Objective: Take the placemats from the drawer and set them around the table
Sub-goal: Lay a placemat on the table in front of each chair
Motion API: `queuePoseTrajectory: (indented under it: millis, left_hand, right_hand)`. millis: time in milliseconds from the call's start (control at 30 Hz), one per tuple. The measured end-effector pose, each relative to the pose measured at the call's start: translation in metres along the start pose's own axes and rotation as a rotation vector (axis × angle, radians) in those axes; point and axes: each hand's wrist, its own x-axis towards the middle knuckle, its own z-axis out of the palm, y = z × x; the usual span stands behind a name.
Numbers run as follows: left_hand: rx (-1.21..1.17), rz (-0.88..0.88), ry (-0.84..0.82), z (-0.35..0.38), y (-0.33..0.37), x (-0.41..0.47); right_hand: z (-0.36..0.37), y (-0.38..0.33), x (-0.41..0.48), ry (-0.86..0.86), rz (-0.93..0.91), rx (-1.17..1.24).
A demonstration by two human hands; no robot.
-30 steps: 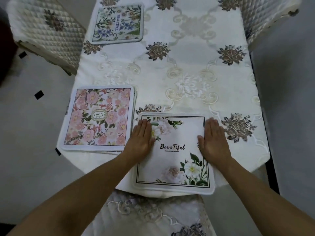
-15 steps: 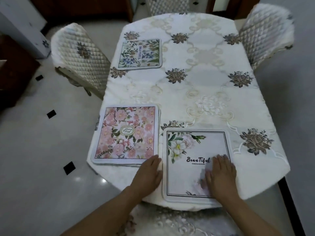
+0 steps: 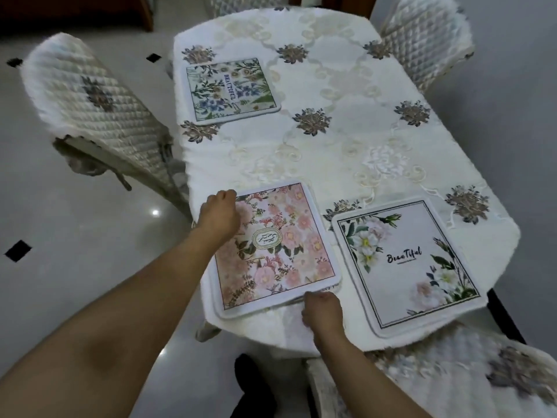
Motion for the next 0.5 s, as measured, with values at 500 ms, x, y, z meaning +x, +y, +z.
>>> queuePoseTrajectory:
  millis: [500]
  left_hand:
    - [0.023, 0.050, -0.061, -0.003, -0.013, 0.041]
  right_hand:
    - [0.052, -0.008, -0.020, 0.146, 0.261, 0.592]
